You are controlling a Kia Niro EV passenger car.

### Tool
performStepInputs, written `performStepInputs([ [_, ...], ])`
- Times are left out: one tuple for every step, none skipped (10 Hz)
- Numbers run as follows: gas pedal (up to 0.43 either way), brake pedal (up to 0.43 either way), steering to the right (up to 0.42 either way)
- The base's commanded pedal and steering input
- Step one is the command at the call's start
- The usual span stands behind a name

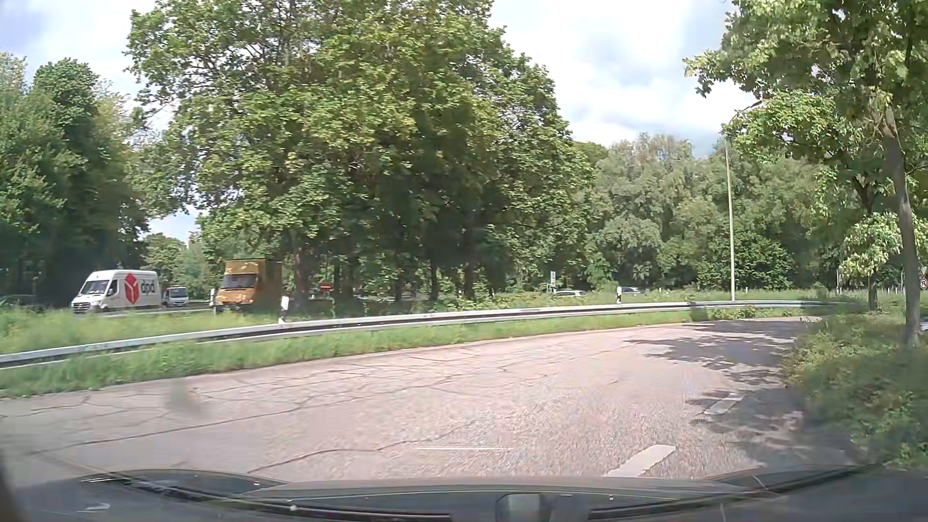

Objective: Follow the waypoints while adhering to traffic rules and regulations

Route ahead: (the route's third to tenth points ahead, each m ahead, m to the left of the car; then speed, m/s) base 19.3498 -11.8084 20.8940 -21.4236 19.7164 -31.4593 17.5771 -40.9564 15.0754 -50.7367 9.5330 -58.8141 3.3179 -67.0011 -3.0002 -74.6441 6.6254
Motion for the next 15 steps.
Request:
performStepInputs([
  [0.110, 0.000, 0.226],
  [0.110, 0.000, 0.226],
  [0.110, 0.000, 0.226],
  [0.110, 0.000, 0.225],
  [0.110, 0.000, 0.225],
  [0.110, 0.000, 0.223],
  [0.110, 0.000, 0.223],
  [0.098, 0.000, 0.221],
  [0.098, 0.000, 0.222],
  [0.098, 0.000, 0.221],
  [0.098, 0.000, 0.221],
  [0.098, 0.000, 0.221],
  [0.098, 0.000, 0.215],
  [0.098, 0.000, 0.210],
  [0.098, 0.000, 0.207],
])
